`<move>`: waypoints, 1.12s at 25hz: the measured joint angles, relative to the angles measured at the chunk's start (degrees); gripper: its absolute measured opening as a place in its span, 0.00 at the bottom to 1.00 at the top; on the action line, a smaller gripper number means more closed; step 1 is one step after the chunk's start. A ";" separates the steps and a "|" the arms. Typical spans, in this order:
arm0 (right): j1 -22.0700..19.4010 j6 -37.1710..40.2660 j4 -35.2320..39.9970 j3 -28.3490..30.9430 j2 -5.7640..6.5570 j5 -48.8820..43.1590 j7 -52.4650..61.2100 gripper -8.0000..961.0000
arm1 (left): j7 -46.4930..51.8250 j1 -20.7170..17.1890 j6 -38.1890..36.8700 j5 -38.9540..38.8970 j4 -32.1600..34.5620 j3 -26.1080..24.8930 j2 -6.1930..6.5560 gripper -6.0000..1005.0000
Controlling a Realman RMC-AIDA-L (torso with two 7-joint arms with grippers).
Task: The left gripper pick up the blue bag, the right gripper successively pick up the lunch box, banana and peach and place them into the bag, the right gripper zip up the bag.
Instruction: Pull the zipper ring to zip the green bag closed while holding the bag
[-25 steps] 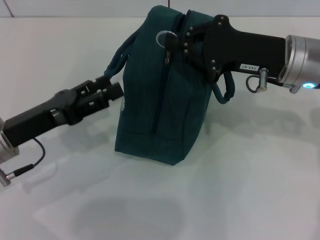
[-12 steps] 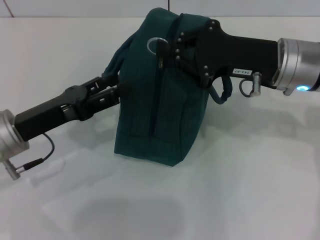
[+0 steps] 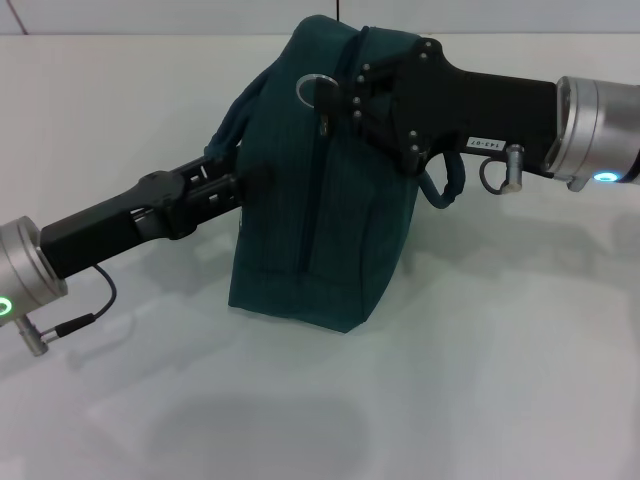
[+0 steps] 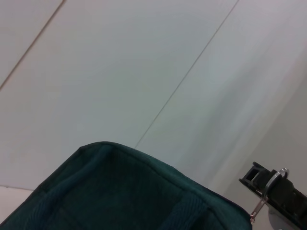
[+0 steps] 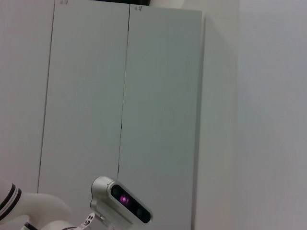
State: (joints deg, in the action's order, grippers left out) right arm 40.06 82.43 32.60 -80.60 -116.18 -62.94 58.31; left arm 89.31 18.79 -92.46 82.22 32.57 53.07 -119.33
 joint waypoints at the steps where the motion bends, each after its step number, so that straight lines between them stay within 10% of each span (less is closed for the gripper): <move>1: 0.00 0.00 0.00 0.00 0.00 0.01 -0.03 0.06 | -0.10 0.01 0.01 0.09 -0.04 -0.01 -0.03 0.70; 22: 0.04 -0.19 -4.26 0.53 0.00 4.71 0.13 0.07 | -3.62 2.10 -0.54 -0.44 -2.25 0.07 -0.32 0.09; 28: -0.06 -0.74 -4.48 0.66 0.05 6.76 0.69 0.08 | -4.90 2.87 -0.57 -0.18 -2.51 2.00 -0.25 0.06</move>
State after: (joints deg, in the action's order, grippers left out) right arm 40.01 81.69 28.12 -79.94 -116.13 -56.18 58.99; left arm 84.41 21.66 -93.04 82.04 30.06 55.06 -119.59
